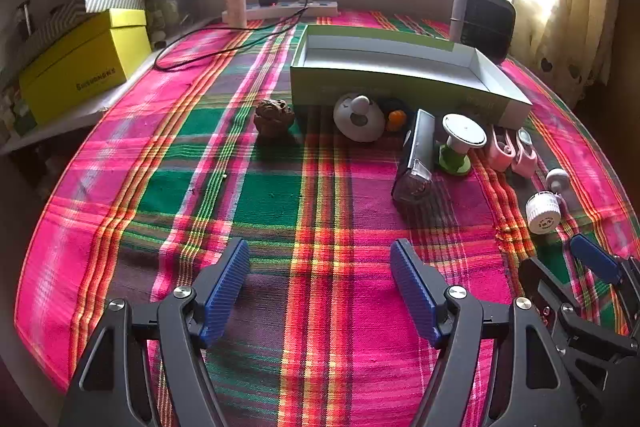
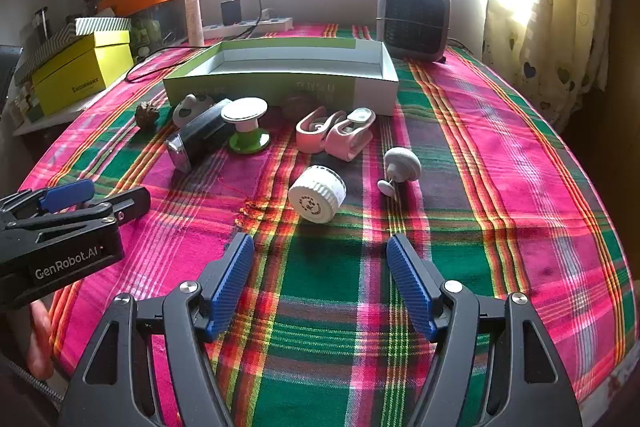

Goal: Organize objects

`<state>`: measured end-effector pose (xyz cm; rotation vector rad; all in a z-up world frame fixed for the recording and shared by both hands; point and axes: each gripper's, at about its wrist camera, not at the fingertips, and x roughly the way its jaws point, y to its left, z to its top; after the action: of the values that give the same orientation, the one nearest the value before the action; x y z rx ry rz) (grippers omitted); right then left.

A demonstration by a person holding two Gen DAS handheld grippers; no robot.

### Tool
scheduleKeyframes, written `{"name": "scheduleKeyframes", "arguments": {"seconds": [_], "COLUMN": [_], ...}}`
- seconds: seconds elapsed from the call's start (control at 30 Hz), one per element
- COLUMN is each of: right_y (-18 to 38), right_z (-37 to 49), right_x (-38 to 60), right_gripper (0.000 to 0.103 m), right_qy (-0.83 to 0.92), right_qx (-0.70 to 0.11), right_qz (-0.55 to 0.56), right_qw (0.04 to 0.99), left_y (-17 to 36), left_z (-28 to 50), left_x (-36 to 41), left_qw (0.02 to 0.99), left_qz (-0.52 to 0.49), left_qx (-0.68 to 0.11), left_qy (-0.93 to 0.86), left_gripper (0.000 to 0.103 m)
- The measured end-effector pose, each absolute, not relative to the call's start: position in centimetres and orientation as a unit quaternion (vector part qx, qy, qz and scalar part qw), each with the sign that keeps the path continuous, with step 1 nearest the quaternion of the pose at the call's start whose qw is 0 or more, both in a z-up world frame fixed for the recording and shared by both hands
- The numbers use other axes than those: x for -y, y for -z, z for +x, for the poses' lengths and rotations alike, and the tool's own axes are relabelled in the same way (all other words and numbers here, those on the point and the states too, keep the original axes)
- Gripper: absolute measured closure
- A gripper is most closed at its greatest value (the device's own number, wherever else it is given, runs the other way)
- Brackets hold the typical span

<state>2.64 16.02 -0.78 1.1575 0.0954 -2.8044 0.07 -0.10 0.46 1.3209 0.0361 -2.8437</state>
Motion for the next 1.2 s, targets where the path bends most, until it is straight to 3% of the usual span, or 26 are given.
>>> {"name": "scheduleKeyframes", "arguments": {"seconds": [1.2], "right_y": [0.75], "right_z": [1.94], "right_x": [-16.07], "right_gripper": [0.033], "right_qy": [0.922], "right_qx": [-0.033], "right_qz": [0.381], "right_qw": [0.065], "left_y": [-0.21], "left_z": [-0.08], "left_x": [-0.19], "left_qw": [0.000], "left_qz": [0.421], "left_qx": [-0.003], "left_qy": [0.907], "left_gripper": [0.030]}}
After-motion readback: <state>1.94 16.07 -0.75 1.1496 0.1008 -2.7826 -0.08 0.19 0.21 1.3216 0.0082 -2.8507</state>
